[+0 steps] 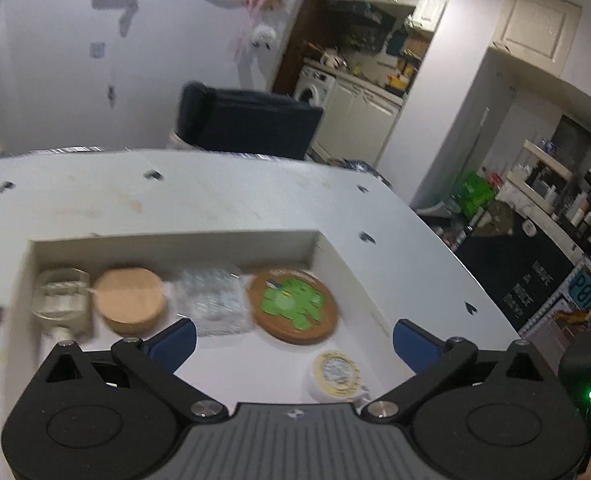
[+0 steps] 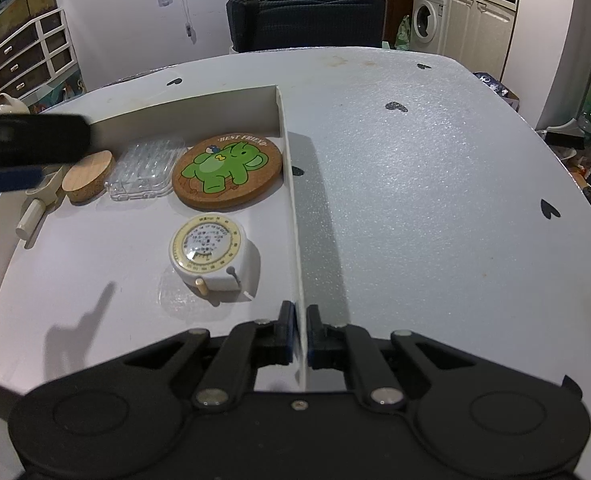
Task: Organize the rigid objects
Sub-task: 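Move the left gripper back and grasp the mint-green round case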
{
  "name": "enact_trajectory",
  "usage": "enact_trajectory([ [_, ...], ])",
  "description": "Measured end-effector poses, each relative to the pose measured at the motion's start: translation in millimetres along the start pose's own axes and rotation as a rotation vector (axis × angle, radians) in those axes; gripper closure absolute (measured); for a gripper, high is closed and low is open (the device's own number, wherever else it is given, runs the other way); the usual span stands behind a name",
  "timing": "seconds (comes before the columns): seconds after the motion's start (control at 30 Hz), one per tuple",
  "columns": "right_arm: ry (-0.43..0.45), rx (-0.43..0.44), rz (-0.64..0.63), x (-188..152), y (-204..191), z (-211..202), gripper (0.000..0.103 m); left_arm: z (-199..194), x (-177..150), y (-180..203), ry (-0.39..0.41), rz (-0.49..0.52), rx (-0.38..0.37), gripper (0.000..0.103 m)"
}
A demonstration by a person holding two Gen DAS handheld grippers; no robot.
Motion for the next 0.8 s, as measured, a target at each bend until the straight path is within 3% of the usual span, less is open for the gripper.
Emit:
enact_trajectory([
  [0.3,0.0,0.001,0.001,0,-1,0,0.097,-48,19,-63,0.084,-0.004,0.153,0.0],
  [0.6,0.003,-0.002,0.003,-1,-1,-1,0.097,-91,24,-153,0.141,-0.097,0.342,0.0],
  [0.8,0.005,-0.006,0.007,-1,0,-1,0.096,-103,10,-200,0.144,-0.17,0.417,0.002],
])
Point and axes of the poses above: each gripper's, at about its wrist camera, not at the fingertips, and z roughly the way its jaws point, y to its right, x to its top, the point moved 6 cm from there along z, roughly the way its jaws point, and after that the axes turned 14 degrees about y, right-handed, at the moved point
